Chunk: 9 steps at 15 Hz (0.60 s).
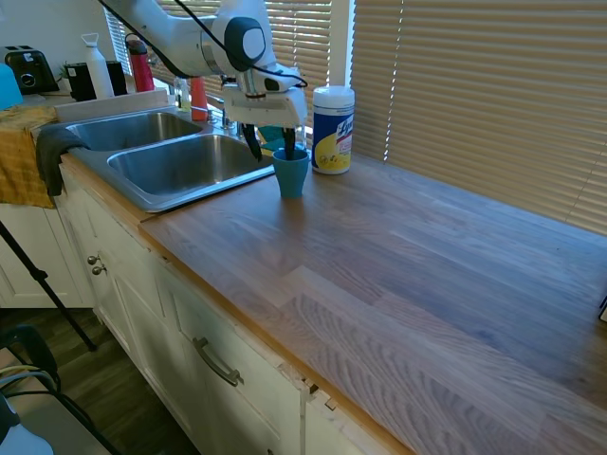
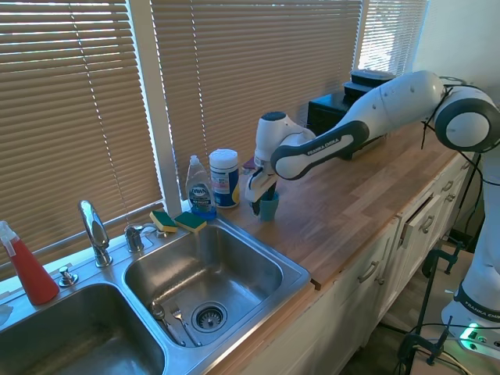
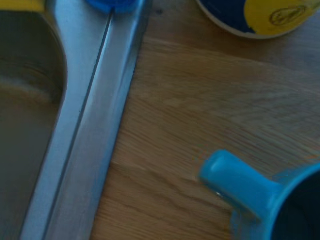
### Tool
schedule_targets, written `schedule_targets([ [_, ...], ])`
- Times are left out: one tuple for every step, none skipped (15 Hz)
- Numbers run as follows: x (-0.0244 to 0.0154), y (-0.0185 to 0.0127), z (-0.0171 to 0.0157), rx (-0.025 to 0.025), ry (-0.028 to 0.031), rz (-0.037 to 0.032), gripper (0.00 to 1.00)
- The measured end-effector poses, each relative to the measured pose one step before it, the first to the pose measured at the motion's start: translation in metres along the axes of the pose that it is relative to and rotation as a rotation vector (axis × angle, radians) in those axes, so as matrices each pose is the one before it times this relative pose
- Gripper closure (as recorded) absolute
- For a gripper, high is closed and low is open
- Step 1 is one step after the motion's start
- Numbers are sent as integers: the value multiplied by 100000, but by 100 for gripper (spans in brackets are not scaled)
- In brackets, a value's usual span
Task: Put the mug in the sink
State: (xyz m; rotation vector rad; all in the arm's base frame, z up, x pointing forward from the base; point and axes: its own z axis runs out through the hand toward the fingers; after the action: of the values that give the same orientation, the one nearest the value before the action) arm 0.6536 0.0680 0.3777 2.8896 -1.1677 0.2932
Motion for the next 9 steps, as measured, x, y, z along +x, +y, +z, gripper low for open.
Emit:
schedule_targets([
  [28,-24,429,-653,-500,165,100],
  [4,43,258,-354,-360,192,100],
  [9,44,113,-212,-276,228,100],
  [9,35,30,-58,-281,272,100],
  [-14,0,26,56,-240,190,100],
  [-31,-23,25,18,-95,11,100],
  [-73,-52,58,-38,-117,-92,100],
  [-70,-43,106,-81,-192,-46,100],
  [-48,-23,137,-77,-263,59,100],
])
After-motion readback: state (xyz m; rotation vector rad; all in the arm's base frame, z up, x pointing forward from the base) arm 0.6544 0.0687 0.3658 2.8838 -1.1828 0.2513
